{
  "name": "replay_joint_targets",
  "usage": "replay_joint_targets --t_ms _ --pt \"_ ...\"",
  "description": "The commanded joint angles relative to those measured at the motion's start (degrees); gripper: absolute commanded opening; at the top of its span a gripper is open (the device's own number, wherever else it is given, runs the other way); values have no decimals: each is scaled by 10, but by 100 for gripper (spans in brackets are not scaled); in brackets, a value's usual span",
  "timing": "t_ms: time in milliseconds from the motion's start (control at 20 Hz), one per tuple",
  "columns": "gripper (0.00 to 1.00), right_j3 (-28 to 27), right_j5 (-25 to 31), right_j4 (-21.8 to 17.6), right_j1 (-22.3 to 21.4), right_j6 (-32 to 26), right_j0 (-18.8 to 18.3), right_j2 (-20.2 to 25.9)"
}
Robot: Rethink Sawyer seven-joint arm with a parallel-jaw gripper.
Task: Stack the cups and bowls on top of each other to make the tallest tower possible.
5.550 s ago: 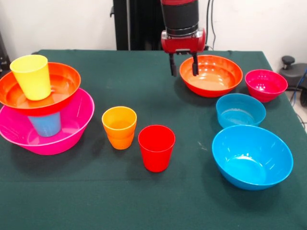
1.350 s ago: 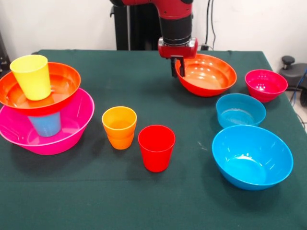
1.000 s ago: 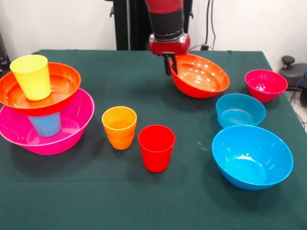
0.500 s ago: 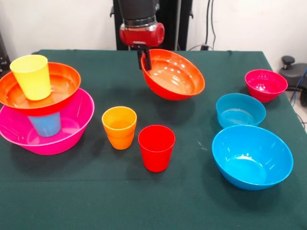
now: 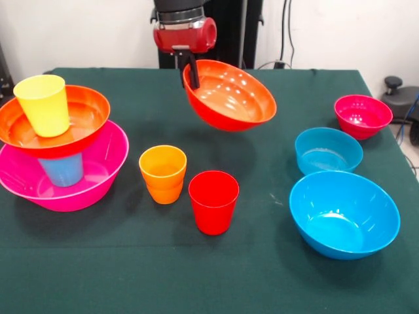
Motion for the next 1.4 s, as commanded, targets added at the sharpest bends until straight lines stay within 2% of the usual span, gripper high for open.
replay_joint_targets --t_ms 50,100,200,300,600,750,1000,1200,1400 --pt "0 53 -35 29 -14 97 -22 100" --pt "0 60 -39 32 -24 100 -33 113" --pt "0 71 -20 40 -59 98 -35 109" --pt "0 83 -25 44 -87 105 -40 105" --pt "0 95 -29 53 -118 102 -75 127" --pt "0 105 -27 57 -135 99 -113 157" --pt "0 141 -32 75 -181 114 -195 241" --pt "0 162 -71 88 -167 140 -249 314" --pt "0 177 -90 97 -166 149 -271 344"
